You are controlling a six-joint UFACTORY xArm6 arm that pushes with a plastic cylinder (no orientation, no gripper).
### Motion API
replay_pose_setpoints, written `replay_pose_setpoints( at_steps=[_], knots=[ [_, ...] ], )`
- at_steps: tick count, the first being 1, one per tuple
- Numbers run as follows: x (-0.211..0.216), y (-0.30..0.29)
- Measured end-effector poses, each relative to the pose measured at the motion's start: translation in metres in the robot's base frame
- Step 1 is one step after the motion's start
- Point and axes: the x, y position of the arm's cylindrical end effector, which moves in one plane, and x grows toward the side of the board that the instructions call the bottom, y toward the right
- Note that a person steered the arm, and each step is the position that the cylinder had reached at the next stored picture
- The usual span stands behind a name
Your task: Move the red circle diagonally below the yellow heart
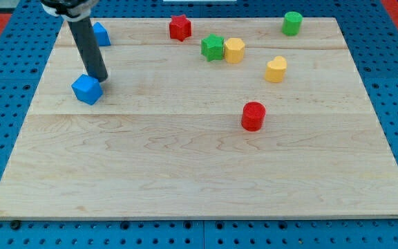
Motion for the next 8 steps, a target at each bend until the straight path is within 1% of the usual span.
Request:
replay_pose_setpoints(
  at_steps=[1,2,3,4,5,6,7,8],
  knots=[
    [0.011,0.033],
    [0.025,0.081],
    [0.061,0.127],
    [0.072,0.171],
    [0.09,0.199],
    [0.089,0.271],
    [0.089,0.314],
    [0.089,0.339]
  ],
)
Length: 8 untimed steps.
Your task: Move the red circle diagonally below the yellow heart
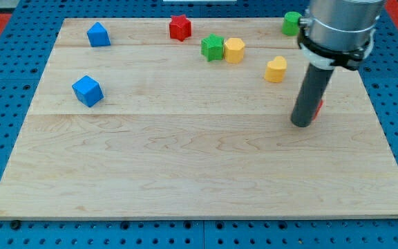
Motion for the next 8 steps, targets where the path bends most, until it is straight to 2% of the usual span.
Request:
replay_pose_setpoints(
  at_steps=[2,4,5,7,8],
  knots=[
    [0.016,0.025],
    [-0.022,0.033],
    [-0.02,-0.001],
    [-0.02,-0.017],
    [-0.03,-0.045]
  ],
)
